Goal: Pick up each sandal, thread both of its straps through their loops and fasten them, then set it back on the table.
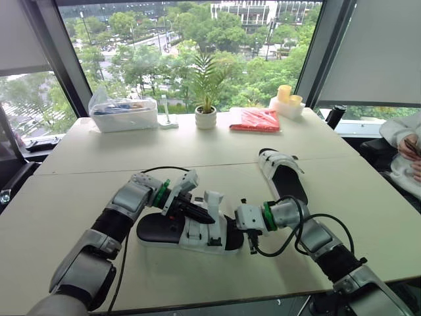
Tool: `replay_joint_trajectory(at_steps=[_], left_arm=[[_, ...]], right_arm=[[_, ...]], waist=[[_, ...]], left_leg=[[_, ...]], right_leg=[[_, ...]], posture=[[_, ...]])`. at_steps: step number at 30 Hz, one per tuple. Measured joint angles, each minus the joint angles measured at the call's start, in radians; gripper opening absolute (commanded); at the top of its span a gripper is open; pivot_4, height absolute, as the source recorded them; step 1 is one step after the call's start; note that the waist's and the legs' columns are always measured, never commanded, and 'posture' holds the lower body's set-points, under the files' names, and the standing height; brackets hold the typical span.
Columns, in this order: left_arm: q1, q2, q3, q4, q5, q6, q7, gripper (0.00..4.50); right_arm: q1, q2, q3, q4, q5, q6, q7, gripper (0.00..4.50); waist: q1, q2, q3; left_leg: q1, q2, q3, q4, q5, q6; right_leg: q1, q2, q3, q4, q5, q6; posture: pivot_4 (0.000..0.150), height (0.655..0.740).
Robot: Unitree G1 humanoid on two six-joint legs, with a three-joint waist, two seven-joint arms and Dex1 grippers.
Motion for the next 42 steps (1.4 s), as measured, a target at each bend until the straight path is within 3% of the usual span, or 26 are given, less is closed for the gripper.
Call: replay_joint_trajectory(at_steps=[25, 42], left_arm=[[0.0, 0.029, 0.004, -0.034, 0.0, -0.141, -0.057, 0.04], [-0.083, 0.011, -0.075, 0.064, -0.005, -0.23, -0.06, 0.04]], right_arm=[[-0.001, 0.001, 0.0, 0.001, 0.0, -0.001, 0.0, 0.0], [-0.001, 0.002, 0.0, 0.0, 0.0, -0.001, -0.001, 0.0]], waist=[[-0.001, 0.0, 0.0], [-0.002, 0.0, 0.0]], left_leg=[[-0.001, 0.0, 0.0, 0.0, 0.0, 0.0], [-0.001, 0.0, 0.0, 0.001, 0.0, 0.0]], right_leg=[[-0.001, 0.0, 0.0, 0.001, 0.0, 0.0], [-0.002, 0.0, 0.0, 0.002, 0.0, 0.0]], posture=[[0.15, 0.74], [0.15, 0.74]])
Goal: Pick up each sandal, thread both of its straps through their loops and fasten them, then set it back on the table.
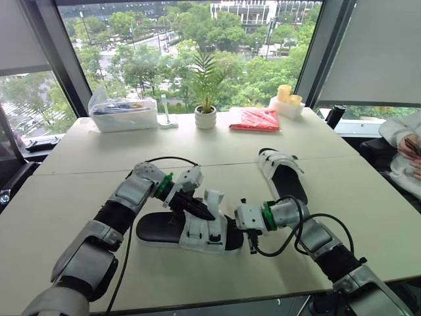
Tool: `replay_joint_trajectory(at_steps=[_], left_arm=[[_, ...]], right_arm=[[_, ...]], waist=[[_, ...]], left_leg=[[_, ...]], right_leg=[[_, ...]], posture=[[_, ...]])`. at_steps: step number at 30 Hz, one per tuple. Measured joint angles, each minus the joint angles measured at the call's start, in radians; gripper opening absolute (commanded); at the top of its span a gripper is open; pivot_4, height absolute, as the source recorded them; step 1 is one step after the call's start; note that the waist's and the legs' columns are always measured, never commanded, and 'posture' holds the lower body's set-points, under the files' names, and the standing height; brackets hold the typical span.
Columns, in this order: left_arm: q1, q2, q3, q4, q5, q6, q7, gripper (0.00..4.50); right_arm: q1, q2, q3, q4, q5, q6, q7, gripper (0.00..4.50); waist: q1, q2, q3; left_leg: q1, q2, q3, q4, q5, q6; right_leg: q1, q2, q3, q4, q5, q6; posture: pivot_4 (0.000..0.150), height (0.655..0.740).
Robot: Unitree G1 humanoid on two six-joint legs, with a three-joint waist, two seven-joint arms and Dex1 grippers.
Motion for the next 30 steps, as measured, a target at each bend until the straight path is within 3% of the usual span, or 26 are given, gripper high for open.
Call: replay_joint_trajectory(at_steps=[14, 19, 30], left_arm=[[-0.047, 0.016, -0.022, -0.025, -0.124, 0.146, 0.0, 0.04], [-0.053, 0.079, -0.057, -0.072, -0.186, 0.199, 0.0, 0.04], [-0.024, 0.108, -0.117, -0.102, -0.201, 0.212, 0.0, 0.04]], right_arm=[[0.002, 0.0, 0.0, -0.002, 0.0, 0.001, -0.004, 0.0], [0.002, 0.0, 0.001, -0.002, 0.0, 0.001, -0.006, 0.0], [0.003, 0.0, 0.0, -0.002, 0.0, 0.002, -0.008, 0.0]], waist=[[0.0, 0.0, 0.0], [0.0, 0.0, 0.0], [0.0, 0.0, 0.0]], left_leg=[[0.0, 0.0, 0.0, 0.001, 0.0, 0.0], [0.0, 0.0, 0.0, 0.001, 0.0, 0.0], [0.0, 0.0, 0.0, 0.001, 0.0, 0.0]], right_leg=[[0.0, 0.0, 0.0, 0.001, 0.0, 0.0], [0.0, 0.0, 0.0, 0.002, 0.0, 0.0], [0.0, 0.0, 0.0, 0.002, 0.0, 0.0]], posture=[[0.15, 0.74], [0.15, 0.74], [0.15, 0.74]])
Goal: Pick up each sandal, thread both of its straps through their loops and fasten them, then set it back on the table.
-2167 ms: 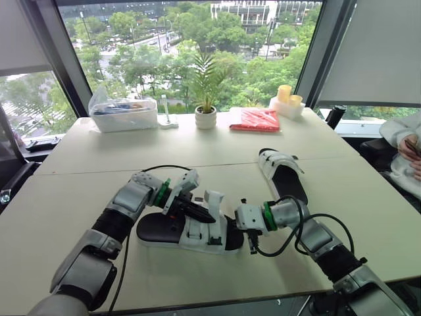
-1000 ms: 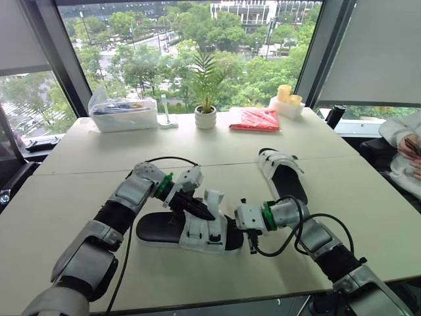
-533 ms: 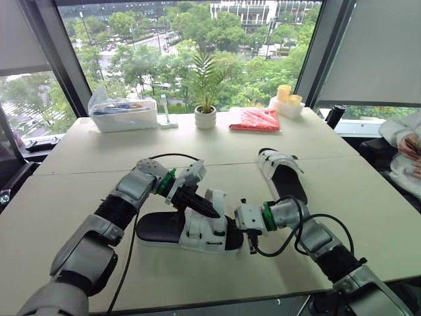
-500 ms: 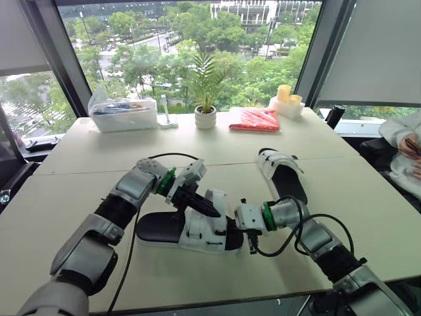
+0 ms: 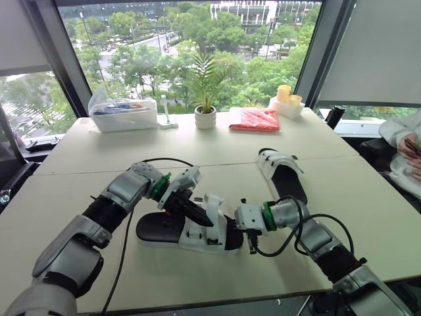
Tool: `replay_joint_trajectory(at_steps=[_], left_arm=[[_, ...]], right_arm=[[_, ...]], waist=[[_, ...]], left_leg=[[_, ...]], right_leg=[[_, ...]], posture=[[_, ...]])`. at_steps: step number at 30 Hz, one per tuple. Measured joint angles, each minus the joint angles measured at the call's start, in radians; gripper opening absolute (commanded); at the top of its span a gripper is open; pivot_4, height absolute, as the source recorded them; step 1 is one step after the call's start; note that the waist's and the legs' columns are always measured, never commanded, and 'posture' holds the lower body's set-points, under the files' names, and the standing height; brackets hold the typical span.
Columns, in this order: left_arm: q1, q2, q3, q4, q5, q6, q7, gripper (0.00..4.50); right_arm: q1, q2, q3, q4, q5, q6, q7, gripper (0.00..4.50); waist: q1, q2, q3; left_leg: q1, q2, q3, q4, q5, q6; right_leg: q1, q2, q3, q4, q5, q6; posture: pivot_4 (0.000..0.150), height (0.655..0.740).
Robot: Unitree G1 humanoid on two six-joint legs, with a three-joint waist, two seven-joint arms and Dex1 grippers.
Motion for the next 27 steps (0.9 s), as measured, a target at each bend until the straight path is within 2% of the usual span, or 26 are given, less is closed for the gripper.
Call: replay_joint_trajectory(at_steps=[10, 20, 27], left_arm=[[-0.001, -0.062, 0.032, 0.066, 0.061, -0.002, 0.0, 0.04], [0.008, -0.069, 0.04, 0.088, 0.14, -0.05, 0.003, 0.04], [0.019, -0.071, 0.04, 0.088, 0.142, -0.093, 0.005, 0.04]], right_arm=[[0.001, 0.0, 0.0, -0.002, 0.0, 0.001, -0.002, 0.0], [0.005, 0.0, 0.001, -0.01, 0.0, 0.008, -0.004, 0.0], [0.006, 0.0, 0.001, -0.012, 0.0, 0.008, -0.005, 0.0]], waist=[[-0.001, 0.0, 0.0], [-0.001, 0.0, 0.0], [-0.002, 0.0, 0.0]], left_leg=[[0.0, 0.0, 0.0, 0.0, 0.0, 0.0], [0.0, 0.0, 0.0, 0.0, 0.0, 0.0], [0.0, 0.0, 0.0, 0.0, 0.0, 0.0]], right_leg=[[0.0, 0.0, 0.0, 0.0, 0.0, 0.0], [0.0, 0.0, 0.0, 0.0, 0.0, 0.0], [0.0, 0.0, 0.0, 0.0, 0.0, 0.0]], posture=[[0.15, 0.74], [0.15, 0.74], [0.15, 0.74]])
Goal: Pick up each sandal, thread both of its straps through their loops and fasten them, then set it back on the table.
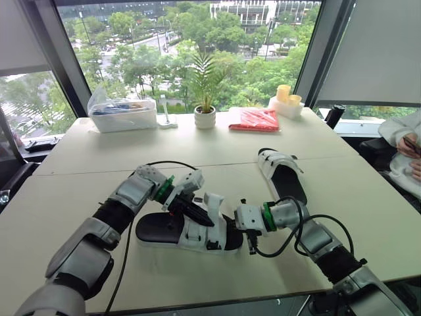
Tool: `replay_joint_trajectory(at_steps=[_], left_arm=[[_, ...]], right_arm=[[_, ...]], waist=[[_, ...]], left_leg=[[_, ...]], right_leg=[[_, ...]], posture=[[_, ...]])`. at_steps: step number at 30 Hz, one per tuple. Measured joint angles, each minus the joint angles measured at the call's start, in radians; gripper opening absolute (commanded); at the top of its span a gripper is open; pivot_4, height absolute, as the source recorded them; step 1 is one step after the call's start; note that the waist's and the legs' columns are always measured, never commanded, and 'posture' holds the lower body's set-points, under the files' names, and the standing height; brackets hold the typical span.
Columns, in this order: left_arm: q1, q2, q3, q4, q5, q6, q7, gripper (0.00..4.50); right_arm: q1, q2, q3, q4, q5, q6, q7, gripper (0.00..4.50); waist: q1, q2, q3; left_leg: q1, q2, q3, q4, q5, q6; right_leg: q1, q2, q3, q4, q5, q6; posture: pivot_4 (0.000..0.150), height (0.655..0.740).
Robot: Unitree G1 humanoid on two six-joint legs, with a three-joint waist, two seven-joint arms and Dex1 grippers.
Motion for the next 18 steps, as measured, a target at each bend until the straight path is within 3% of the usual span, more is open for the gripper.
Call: replay_joint_trajectory(at_steps=[6, 18], left_arm=[[0.024, 0.014, -0.012, -0.054, -0.046, -0.023, 0.08, 0.04], [0.113, -0.01, 0.088, -0.118, -0.019, -0.048, 0.053, 0.04]], right_arm=[[0.003, 0.0, -0.001, -0.003, 0.0, 0.001, -0.003, 0.0], [0.004, -0.001, -0.002, -0.004, 0.0, 0.002, -0.004, 0.0]], waist=[[0.0, 0.0, 0.0], [0.001, 0.0, 0.0]], left_leg=[[0.0, 0.0, 0.0, 0.0, 0.0, 0.0], [0.0, 0.0, 0.0, 0.0, 0.0, 0.0]], right_leg=[[0.0, 0.0, 0.0, 0.0, 0.0, 0.0], [0.0, 0.0, 0.0, 0.001, 0.0, 0.0]], posture=[[0.15, 0.74], [0.15, 0.74]])
